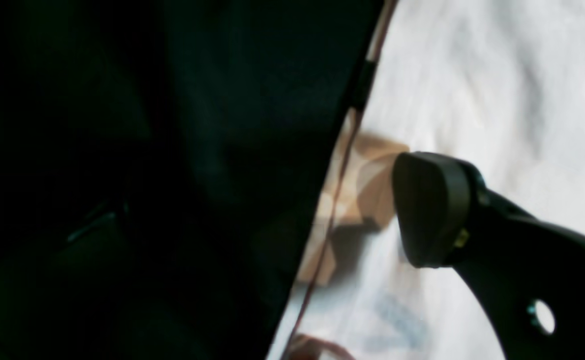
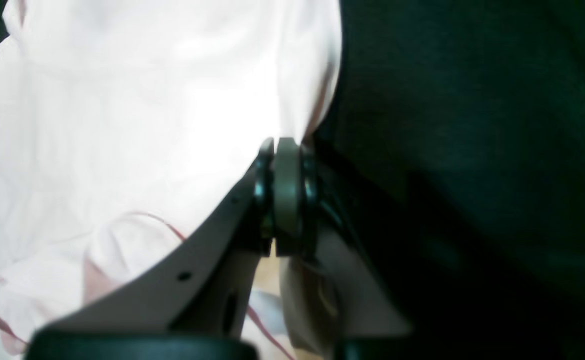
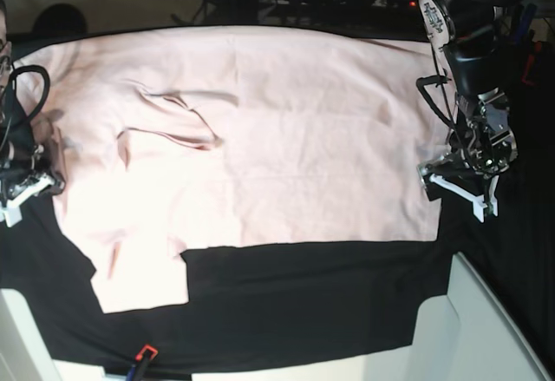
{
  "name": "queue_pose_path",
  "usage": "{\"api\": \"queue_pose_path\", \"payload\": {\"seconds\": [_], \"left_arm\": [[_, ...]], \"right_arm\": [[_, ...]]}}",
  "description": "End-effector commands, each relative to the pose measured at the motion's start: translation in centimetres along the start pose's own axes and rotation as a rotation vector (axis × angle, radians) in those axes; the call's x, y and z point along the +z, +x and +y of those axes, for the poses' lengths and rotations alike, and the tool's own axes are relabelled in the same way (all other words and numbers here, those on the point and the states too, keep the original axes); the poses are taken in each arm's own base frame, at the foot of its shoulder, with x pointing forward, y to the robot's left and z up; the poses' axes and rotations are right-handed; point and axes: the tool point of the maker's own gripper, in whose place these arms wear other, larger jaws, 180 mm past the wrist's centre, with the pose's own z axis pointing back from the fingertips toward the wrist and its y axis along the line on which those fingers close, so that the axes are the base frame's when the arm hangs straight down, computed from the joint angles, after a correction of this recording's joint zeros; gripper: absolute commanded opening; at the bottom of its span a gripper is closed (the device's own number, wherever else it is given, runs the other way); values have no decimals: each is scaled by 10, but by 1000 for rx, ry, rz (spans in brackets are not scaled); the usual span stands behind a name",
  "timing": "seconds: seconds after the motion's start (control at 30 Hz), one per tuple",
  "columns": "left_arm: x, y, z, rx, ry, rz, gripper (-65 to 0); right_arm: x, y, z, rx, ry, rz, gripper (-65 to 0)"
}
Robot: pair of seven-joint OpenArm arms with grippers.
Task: Fold the T-shirt properly
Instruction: 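Lower both grippers and pinch the shirt's side edges midway along the body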
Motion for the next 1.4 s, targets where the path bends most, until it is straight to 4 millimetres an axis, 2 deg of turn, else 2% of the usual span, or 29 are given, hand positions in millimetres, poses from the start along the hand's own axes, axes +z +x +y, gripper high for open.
{"api": "queue_pose_path", "payload": {"seconds": [0.0,0.1,0.23,0.27,0.43,0.57,0.67,0.77,0.8,0.9,1.0,1.1,1.23,1.37], "left_arm": [[-1,-11,-12,7,-39,52,0],[-1,-11,-19,7,-50,50,0],[3,0,-27,2,-60,15,0],[5,-4,-27,-1,-60,20,0],[14,5,-30,-8,-59,14,0],[13,5,-29,-13,-55,16,0],[13,5,-28,-8,-54,15,-200],[13,6,-29,-2,-59,12,-474],[13,6,-29,1,-60,12,-497],[15,10,-29,-1,-59,3,-472],[17,12,-28,-4,-56,-5,-506],[24,16,-25,-16,-48,6,-516],[38,31,-21,-36,-31,-50,-519],[39,26,-20,-39,-29,-15,-595]], "right_arm": [[7,23,-3,14,0,-54,-649],[7,21,-4,14,-1,-51,-649],[7,21,-4,14,-1,-51,-649],[7,21,-4,14,-1,-51,-649],[7,21,-4,14,-1,-51,-649],[7,21,-3,14,0,-50,-649],[7,21,-3,14,0,-50,-649],[7,21,-3,14,0,-50,-649],[7,21,-3,14,0,-50,-649],[7,21,-3,14,0,-50,-649],[7,20,-4,13,0,-49,-649],[7,20,-4,13,0,-49,-649],[7,20,-4,13,0,-49,-649],[6,19,-2,13,3,-48,-649]]}}
